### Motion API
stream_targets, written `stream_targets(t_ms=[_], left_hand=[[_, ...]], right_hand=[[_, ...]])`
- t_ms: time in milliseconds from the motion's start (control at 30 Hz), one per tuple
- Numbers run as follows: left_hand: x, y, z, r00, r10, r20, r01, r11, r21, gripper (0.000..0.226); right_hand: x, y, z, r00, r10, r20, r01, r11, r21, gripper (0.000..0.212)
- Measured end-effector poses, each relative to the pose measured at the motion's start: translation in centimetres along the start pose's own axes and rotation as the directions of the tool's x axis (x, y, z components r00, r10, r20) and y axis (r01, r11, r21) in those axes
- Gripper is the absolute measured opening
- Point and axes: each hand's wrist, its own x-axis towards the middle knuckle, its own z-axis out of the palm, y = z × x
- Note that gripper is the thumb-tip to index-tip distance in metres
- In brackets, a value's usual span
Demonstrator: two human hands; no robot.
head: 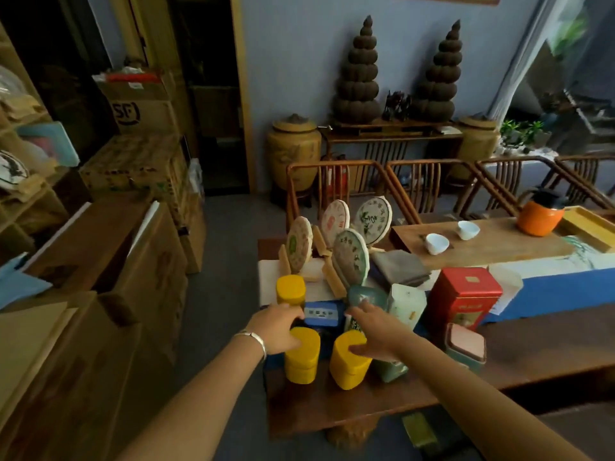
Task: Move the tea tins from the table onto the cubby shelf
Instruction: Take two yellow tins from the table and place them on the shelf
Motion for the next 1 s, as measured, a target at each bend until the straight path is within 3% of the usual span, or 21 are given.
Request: stream_targets(t_ms=[267, 400, 733, 1000], left_hand=[[4.1, -1.7, 4.8, 0.995, 0.000, 0.102, 0.001, 1.000, -0.011, 0.087], [4.9, -1.9, 6.1, 0.987, 0.024, 0.158, -0.027, 1.000, 0.015, 0.100], [5.7, -2.6, 8.1, 0.992, 0.007, 0.130, 0.006, 0.995, -0.096, 0.091], [5.7, -1.8, 8.7, 0.994, -0.006, 0.112, 0.013, 0.998, -0.058, 0.092]], right_hand=[[3.1, 2.1, 4.0, 0.976, -0.115, 0.187, 0.142, 0.980, -0.138, 0.107], [4.6, 2.3, 5.4, 0.961, -0.162, 0.226, 0.214, 0.950, -0.228, 0.110], [5.9, 2.9, 6.8, 0.954, -0.179, 0.239, 0.231, 0.949, -0.213, 0.104], [5.9, 2.4, 6.7, 0.943, -0.202, 0.264, 0.275, 0.921, -0.276, 0.106]])
